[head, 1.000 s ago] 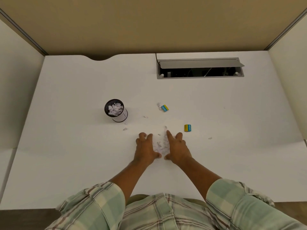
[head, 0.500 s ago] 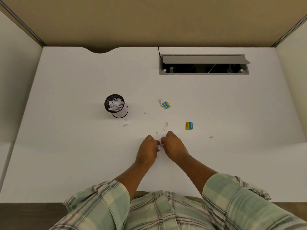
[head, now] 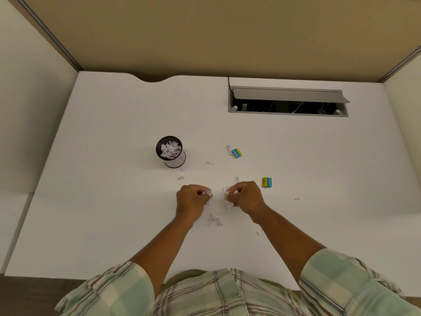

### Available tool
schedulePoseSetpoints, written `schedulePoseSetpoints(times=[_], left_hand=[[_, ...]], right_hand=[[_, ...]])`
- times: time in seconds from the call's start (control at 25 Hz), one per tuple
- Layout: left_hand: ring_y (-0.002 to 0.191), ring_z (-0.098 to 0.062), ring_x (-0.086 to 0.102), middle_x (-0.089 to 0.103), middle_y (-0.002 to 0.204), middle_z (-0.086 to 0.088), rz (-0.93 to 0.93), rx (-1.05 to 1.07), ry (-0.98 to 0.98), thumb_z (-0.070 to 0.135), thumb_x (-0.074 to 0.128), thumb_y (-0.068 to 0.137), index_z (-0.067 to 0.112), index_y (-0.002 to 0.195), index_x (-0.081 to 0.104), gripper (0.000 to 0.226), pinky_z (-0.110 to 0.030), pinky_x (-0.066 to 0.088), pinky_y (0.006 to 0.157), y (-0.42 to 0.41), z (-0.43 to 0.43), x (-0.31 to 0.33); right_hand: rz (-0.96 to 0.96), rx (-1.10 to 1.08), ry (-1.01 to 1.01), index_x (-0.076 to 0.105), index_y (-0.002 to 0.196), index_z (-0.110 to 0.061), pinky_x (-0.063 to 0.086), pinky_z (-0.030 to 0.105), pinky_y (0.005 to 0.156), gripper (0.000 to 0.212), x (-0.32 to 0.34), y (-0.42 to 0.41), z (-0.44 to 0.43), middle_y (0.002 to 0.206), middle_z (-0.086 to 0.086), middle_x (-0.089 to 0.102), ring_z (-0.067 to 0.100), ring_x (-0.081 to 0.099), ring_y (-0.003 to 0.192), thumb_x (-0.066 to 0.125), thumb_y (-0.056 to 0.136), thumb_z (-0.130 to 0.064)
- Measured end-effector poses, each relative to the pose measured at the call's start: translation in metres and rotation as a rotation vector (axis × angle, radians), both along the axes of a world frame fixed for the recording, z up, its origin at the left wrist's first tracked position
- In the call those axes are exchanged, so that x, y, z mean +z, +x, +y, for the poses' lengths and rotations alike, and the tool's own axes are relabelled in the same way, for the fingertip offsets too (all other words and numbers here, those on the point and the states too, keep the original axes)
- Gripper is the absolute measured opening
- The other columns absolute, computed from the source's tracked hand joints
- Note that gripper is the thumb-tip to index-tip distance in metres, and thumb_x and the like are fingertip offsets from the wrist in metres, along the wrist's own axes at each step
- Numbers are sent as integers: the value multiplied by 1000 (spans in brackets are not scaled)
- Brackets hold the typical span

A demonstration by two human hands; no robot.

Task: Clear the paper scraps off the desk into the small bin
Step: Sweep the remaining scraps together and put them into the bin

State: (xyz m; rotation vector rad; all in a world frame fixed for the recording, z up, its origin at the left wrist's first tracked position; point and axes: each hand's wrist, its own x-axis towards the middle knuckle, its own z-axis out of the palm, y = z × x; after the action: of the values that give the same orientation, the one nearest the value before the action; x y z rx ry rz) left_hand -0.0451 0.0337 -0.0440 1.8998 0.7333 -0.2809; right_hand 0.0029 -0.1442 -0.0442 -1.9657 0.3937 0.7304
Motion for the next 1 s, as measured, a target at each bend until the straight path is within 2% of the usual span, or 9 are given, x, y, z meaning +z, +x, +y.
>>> schedulePoseSetpoints(times=[0.16, 0.24, 0.36, 0.52, 0.68, 0.72, 0.92, 1.0], left_hand=[[63, -17, 73, 79, 77, 2, -96, 145, -64, 6, 78, 81, 11, 84, 82, 7, -31, 63, 70, 16, 35, 31], [62, -13, 73, 79, 76, 3, -149, 186, -35, 6, 78, 81, 11, 85, 82, 7, -30, 63, 69, 29, 54, 44], [72, -14, 73, 78, 78, 0, -212, 230, 57, 9, 78, 81, 13, 85, 83, 7, -27, 59, 71, 51, 80, 59], [72, -18, 73, 77, 77, -1, -202, 307, 93, 10, 78, 82, 13, 84, 82, 5, -31, 62, 72, 73, 114, 59], [72, -18, 74, 78, 78, -1, -163, 326, 120, 10, 79, 81, 13, 81, 82, 4, -37, 65, 75, 84, 137, 49], [73, -19, 74, 78, 78, -2, -156, 334, 120, 9, 78, 82, 13, 81, 82, 5, -37, 64, 75, 86, 140, 49], [70, -19, 75, 77, 78, -1, -139, 371, 99, 8, 75, 83, 12, 81, 81, 7, -36, 65, 74, 92, 154, 39], [71, -20, 75, 77, 78, -3, -144, 381, 96, 8, 75, 83, 11, 82, 81, 6, -34, 64, 73, 92, 157, 37]], right_hand=[[-15, -28, 183, 76, 83, 1, 58, 22, 58, 10, 39, 20, 43, 88, 4, 75, 13, 71, 63, 83, 75, 3], [-50, -13, 245, 75, 83, 3, 60, 25, 60, 11, 53, 34, 71, 90, 8, 75, 16, 72, 66, 82, 75, 4], [-105, 27, 245, 75, 82, 1, 63, 32, 64, 12, 62, 58, 114, 89, 16, 76, 22, 74, 67, 84, 74, 2], [-200, 143, 103, 75, 74, -10, 65, 42, 70, 14, 58, 93, 167, 82, 10, 75, 28, 75, 74, 87, 70, -4], [-323, 374, -134, 75, 79, -11, 56, 26, 65, 5, 48, 112, 204, 92, 5, 74, 20, 68, 80, 80, 76, -10], [-344, 432, -192, 76, 81, -11, 55, 26, 64, 5, 46, 114, 208, 95, 4, 74, 19, 67, 81, 79, 77, -13], [-461, 733, -311, 75, 93, -8, 59, 37, 75, 14, 46, 112, 225, 94, 7, 73, 23, 68, 82, 72, 83, -17], [-508, 758, -335, 74, 91, -7, 59, 39, 74, 13, 50, 110, 226, 90, 8, 74, 24, 68, 79, 67, 83, -14]])
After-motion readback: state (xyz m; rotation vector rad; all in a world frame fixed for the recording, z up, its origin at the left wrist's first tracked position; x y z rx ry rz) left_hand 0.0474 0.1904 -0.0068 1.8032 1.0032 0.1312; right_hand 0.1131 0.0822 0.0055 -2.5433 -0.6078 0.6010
